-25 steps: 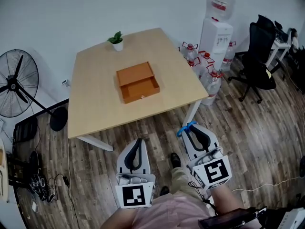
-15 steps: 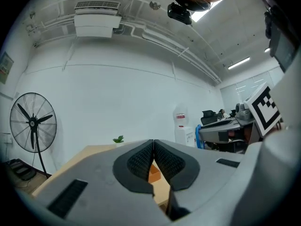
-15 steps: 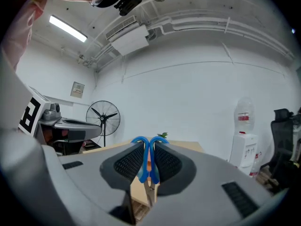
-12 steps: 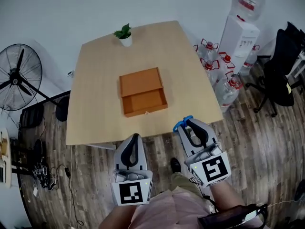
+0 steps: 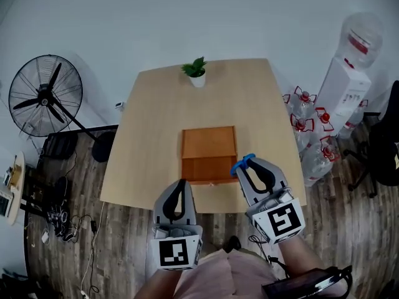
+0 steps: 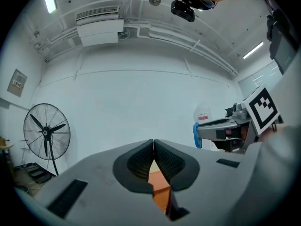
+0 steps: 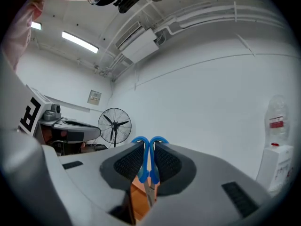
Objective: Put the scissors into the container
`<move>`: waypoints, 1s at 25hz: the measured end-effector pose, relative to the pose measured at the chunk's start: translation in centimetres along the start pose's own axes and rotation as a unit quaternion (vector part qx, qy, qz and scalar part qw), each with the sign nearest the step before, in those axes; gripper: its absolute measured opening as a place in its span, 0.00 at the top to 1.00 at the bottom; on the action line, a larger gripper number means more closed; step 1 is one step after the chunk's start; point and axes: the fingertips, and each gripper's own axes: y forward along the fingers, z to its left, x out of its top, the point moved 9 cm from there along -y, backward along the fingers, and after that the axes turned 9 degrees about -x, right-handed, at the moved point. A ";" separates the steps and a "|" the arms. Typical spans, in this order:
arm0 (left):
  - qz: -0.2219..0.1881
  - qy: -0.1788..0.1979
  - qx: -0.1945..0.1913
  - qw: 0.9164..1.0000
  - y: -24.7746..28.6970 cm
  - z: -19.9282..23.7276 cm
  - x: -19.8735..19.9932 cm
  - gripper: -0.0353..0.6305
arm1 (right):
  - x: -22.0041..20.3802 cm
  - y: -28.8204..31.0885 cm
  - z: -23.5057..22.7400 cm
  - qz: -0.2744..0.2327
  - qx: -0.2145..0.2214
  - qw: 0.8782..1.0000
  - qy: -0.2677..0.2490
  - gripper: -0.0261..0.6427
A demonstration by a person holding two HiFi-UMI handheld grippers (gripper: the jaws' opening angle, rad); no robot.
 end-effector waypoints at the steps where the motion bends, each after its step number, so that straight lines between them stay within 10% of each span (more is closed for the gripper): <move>1: 0.000 -0.002 0.004 1.000 0.3 0.5 -0.1 0.93 | 0.0 0.7 -0.1 -0.001 0.003 1.000 -0.002 0.85; 25: 0.042 -0.046 -0.004 0.998 8.3 10.6 -4.5 0.93 | -6.4 12.8 2.0 0.094 0.033 0.995 -0.017 0.85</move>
